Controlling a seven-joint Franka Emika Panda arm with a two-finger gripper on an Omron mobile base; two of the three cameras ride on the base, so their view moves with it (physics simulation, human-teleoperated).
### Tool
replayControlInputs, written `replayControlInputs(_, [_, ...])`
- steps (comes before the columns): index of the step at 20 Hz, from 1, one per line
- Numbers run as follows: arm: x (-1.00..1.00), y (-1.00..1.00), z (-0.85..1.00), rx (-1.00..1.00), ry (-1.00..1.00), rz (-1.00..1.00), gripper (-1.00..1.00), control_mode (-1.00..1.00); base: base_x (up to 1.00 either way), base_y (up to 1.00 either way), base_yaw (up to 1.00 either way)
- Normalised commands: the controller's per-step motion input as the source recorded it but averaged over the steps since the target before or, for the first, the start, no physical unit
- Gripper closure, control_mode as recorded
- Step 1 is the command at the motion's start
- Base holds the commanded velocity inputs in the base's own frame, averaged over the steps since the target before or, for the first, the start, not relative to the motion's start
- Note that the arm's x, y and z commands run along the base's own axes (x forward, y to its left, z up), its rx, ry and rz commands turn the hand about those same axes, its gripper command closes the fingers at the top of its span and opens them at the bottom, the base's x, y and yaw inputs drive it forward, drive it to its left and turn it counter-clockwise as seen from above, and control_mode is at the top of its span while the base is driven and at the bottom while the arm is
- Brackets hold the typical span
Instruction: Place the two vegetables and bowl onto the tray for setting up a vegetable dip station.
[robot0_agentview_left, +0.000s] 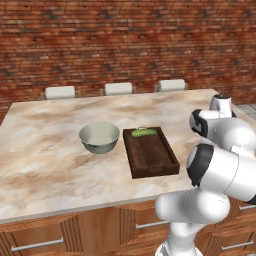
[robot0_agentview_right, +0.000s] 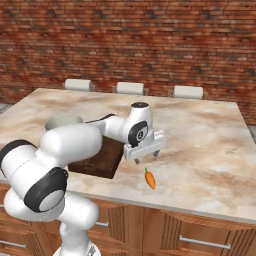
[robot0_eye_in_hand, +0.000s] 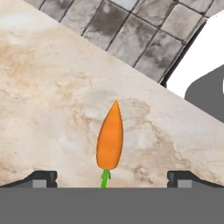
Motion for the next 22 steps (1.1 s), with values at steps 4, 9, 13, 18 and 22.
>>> replayControlInputs(4, [0.0,0.0,-0.25,0.0,0.0,0.0,-1.0,-1.0,0.0,0.0,0.0])
replayControlInputs(9, [0.0,0.0,-0.21,0.0,0.0,0.0,-1.0,-1.0,0.0,0.0,0.0])
replayControlInputs(13, [0.0,0.0,-0.21,0.0,0.0,0.0,-1.0,-1.0,0.0,0.0,0.0])
replayControlInputs(18, [0.0,0.0,-0.22,0.0,0.0,0.0,-1.0,-1.0,0.0,0.0,0.0])
replayControlInputs(22, [0.0,0.0,-0.18,0.0,0.0,0.0,-1.0,-1.0,0.0,0.0,0.0])
